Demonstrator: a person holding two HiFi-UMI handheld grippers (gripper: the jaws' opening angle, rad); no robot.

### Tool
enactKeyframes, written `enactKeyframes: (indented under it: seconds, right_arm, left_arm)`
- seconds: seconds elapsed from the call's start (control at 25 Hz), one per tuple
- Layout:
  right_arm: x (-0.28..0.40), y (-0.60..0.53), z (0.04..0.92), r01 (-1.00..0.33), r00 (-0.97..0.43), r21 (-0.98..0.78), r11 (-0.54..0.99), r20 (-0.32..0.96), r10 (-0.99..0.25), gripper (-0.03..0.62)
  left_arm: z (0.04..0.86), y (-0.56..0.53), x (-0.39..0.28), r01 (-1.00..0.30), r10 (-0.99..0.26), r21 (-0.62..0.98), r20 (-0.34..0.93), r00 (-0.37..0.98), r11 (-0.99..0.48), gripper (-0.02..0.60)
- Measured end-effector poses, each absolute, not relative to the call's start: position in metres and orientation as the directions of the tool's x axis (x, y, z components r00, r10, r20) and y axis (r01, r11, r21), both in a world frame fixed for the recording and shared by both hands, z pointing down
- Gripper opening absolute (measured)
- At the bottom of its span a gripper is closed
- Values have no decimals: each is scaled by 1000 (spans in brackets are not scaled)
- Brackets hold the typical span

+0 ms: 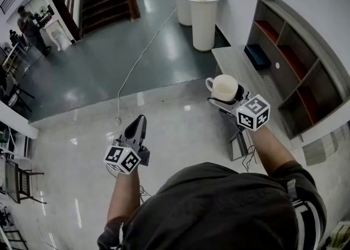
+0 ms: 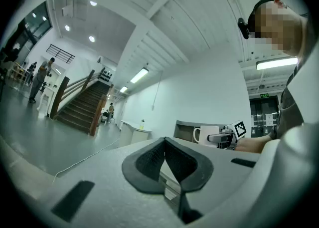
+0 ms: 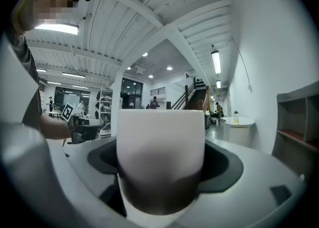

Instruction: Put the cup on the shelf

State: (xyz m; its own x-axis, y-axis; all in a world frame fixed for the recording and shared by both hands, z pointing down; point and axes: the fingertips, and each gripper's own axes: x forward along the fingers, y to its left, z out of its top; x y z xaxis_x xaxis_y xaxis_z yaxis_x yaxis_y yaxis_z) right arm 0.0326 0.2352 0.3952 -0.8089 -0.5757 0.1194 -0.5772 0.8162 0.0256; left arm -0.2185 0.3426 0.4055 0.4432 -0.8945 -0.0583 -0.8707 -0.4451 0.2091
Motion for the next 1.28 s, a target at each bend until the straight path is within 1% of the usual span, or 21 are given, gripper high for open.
enactKeyframes:
  seconds: [0.68,1.04,1.28]
  right_arm:
    - [61,237,388,-581,-809,9,814,99,-579,439]
    - [101,234,385,-539,-836,28,842,97,-539,439]
    - [131,221,383,-497,-862,28,867,102,-497,439]
  left_arm:
    - [396,341,-192,-872,-891,190,-54,450,-452,5]
    - [393,333,-138,-884,-902,180,-62,428,-432,5]
    - [388,319,-102,-896,-915,185,-90,393,-403,5]
